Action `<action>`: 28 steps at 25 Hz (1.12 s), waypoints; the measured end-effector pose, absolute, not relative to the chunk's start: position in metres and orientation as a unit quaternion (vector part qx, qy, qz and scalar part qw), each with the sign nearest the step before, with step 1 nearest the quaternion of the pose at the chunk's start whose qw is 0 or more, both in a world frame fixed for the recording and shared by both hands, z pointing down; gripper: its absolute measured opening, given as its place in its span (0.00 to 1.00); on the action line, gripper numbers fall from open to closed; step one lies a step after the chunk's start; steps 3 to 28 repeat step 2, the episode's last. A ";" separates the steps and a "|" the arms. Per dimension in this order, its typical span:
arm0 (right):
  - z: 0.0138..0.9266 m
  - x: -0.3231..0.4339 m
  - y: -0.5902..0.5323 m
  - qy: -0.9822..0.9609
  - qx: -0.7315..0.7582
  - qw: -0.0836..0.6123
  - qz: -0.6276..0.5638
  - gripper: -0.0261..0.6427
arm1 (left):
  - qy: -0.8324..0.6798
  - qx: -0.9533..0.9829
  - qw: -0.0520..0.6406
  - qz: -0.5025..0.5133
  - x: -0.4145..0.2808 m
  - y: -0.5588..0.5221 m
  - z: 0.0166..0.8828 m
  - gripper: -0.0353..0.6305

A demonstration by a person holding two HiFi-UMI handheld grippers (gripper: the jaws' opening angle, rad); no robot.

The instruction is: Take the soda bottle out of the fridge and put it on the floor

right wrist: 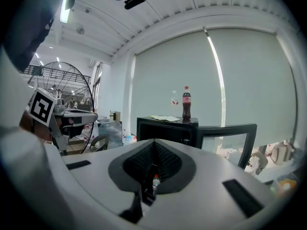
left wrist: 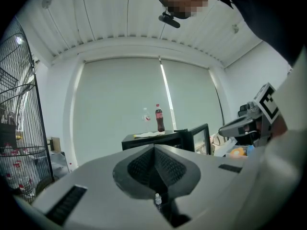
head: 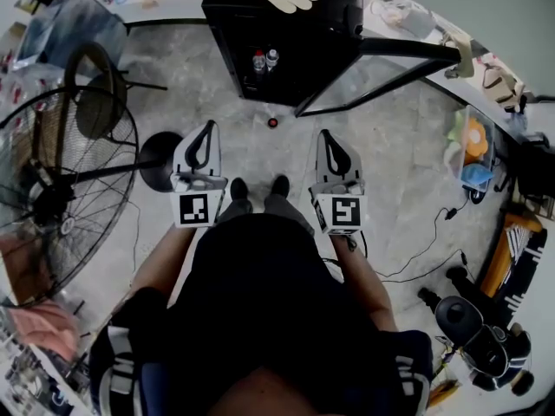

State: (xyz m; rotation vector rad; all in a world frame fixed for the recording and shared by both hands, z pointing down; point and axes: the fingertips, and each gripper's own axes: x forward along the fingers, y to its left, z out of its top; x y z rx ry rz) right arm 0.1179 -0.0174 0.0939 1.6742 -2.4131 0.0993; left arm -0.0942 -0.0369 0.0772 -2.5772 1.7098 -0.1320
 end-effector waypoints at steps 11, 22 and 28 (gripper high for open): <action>0.096 0.120 -0.018 -0.818 0.564 0.109 0.031 0.07 | 0.551 -0.833 0.025 -0.044 -0.091 -0.037 0.077 0.09; 0.096 0.120 -0.018 -0.818 0.564 0.109 0.031 0.07 | 0.551 -0.833 0.025 -0.044 -0.091 -0.037 0.077 0.09; 0.096 0.120 -0.018 -0.818 0.564 0.109 0.031 0.07 | 0.551 -0.833 0.025 -0.044 -0.091 -0.037 0.077 0.09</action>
